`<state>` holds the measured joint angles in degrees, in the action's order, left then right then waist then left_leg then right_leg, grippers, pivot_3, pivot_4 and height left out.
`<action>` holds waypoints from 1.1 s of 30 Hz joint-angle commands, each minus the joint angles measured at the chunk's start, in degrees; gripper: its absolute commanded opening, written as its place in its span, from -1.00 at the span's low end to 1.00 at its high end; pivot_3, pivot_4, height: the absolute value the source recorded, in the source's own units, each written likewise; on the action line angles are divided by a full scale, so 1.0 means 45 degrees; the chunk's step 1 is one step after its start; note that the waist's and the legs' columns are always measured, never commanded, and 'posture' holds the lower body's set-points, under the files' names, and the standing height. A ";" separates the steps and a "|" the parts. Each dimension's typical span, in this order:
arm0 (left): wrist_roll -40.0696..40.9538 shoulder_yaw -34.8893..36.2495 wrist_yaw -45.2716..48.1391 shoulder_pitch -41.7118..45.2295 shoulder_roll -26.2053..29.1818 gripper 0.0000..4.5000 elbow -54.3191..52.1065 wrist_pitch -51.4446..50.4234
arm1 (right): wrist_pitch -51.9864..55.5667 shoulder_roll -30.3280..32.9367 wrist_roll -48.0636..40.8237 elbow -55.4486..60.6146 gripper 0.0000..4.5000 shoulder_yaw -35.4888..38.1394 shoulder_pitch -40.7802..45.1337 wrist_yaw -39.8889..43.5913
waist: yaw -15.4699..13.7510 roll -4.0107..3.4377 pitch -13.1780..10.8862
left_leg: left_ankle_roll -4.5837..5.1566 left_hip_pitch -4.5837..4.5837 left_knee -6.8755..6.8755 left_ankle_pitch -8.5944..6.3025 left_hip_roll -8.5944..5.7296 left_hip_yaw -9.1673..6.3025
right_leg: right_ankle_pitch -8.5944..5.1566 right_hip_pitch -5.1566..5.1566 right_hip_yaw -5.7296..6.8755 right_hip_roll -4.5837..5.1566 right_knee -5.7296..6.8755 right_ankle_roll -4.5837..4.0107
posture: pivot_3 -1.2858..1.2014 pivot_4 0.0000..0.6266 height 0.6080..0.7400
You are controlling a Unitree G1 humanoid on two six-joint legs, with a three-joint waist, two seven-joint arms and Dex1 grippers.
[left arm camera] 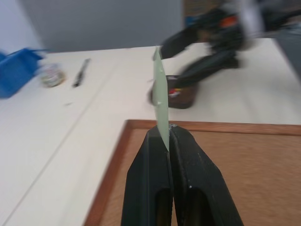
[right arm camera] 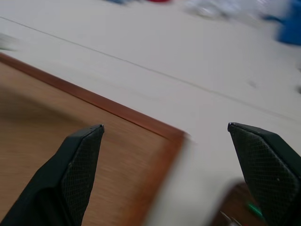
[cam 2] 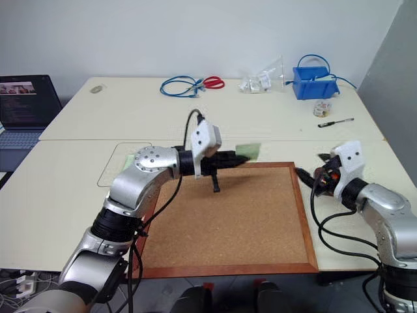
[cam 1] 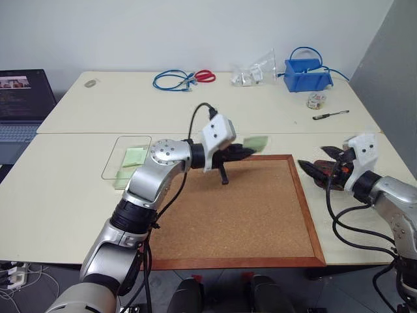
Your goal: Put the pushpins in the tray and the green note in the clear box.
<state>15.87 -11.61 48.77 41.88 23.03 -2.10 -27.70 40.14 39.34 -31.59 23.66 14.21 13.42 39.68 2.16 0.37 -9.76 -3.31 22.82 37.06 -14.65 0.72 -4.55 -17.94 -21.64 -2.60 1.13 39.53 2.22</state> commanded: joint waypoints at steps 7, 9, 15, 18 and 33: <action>-0.0871 0.3166 -0.5152 0.0058 0.0191 -1.00 -0.2126 -0.3082 | 0.0726 0.0064 -0.2711 0.1133 0.99 -0.1559 0.3382 0.1740 | -0.0048 0.0019 -0.0011 | -0.0001 0.0000 0.0005 0.0000 0.0000 -0.0026 | 0.0001 0.0020 0.0026 0.0004 -0.0020 0.0001 | 0.03 -0.52 1.00; -0.1552 0.3887 -0.6650 -0.0349 0.0278 -1.00 -0.2824 -0.3760 | 0.0638 -0.0307 -0.2626 0.0811 0.99 -0.2054 0.3986 0.1760 | -0.0022 0.0022 -0.0012 | -0.0002 0.0002 0.0005 0.0000 0.0001 -0.0025 | 0.0001 0.0015 0.0025 0.0005 -0.0021 0.0001 | 0.03 -0.52 1.00; -0.3142 0.5344 -0.9720 -0.2414 -0.0178 -1.00 -0.4911 -0.4912 | 0.0030 -0.1029 -0.2062 0.0067 0.99 -0.2890 0.4517 0.1918 | -0.0083 0.0025 -0.0014 | -0.0003 0.0006 0.0000 0.0001 0.0000 -0.0028 | 0.0001 0.0011 0.0027 0.0015 -0.0022 0.0000 | 0.03 -0.52 1.00; -0.3312 0.5924 -1.0316 -0.3386 -0.0531 -1.00 -0.5009 -0.4695 | -0.0250 -0.1151 -0.1880 -0.0158 0.99 -0.3150 0.4538 0.2085 | -0.0121 0.0029 -0.0014 | -0.0004 0.0009 0.0003 0.0001 -0.0010 -0.0021 | 0.0001 0.0011 0.0022 0.0038 -0.0023 0.0001 | 0.03 -0.52 1.00; -0.2501 0.6668 -0.9888 -0.4074 -0.0572 -0.29 -0.3211 -0.3539 | -0.0574 -0.1044 -0.1464 -0.0497 1.00 -0.3190 0.4403 0.2241 | -0.0123 0.0069 -0.0036 | -0.0005 0.0007 0.0001 0.0002 -0.0005 -0.0027 | 0.0002 0.0008 0.0037 0.0032 -0.0018 0.0000 | 0.03 -0.52 1.00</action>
<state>4.47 17.40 4.37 23.44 19.43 -15.40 -45.48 38.09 34.10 -38.22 19.85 -1.33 32.68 49.89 1.61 0.68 -9.93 -3.34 22.85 37.06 -14.64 0.69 -4.67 -17.93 -21.60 -2.43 1.27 39.45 2.22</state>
